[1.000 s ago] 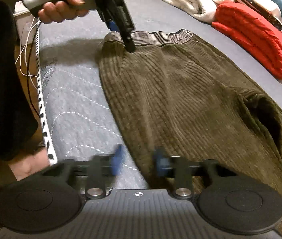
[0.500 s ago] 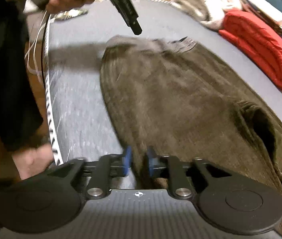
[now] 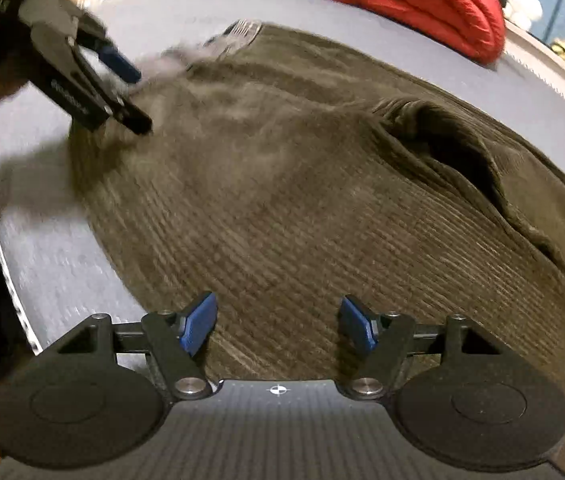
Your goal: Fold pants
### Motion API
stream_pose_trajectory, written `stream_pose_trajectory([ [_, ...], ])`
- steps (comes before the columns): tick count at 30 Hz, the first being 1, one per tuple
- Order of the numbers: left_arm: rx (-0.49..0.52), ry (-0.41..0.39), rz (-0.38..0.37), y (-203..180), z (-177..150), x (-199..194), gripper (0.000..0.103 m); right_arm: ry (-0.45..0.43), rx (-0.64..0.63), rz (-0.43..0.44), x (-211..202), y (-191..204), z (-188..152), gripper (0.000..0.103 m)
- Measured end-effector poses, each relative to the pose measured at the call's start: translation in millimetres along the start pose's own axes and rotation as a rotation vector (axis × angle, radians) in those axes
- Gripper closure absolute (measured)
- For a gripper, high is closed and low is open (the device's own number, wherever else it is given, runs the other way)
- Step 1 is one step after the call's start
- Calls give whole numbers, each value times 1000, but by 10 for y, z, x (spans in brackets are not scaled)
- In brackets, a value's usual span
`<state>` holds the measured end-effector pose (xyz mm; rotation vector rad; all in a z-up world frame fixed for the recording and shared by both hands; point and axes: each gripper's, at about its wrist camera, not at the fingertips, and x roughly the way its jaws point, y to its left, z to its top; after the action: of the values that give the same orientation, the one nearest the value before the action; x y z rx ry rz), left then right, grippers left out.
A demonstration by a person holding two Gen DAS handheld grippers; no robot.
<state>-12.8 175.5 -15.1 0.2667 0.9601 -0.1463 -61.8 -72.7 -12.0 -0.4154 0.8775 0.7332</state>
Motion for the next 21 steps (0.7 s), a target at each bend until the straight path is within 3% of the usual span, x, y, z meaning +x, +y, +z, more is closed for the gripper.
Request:
stream_pose_trajectory([
  [2, -30, -98, 9, 2, 94, -135, 13, -74, 49, 5, -115, -66, 44, 32],
  [7, -99, -254, 20, -113, 362, -239, 12, -273, 141, -65, -376, -220, 123, 30],
  [10, -111, -279, 21, -274, 517, -205, 12, -331, 178, -125, -444, -326, 168, 30],
  [17, -168, -322, 11, -404, 813, -180, 12, -395, 261, -174, -408, -566, 213, 30],
  [21, -159, -345, 18, -465, 904, -202, 20, -395, 292, -192, -334, -691, 196, 28],
])
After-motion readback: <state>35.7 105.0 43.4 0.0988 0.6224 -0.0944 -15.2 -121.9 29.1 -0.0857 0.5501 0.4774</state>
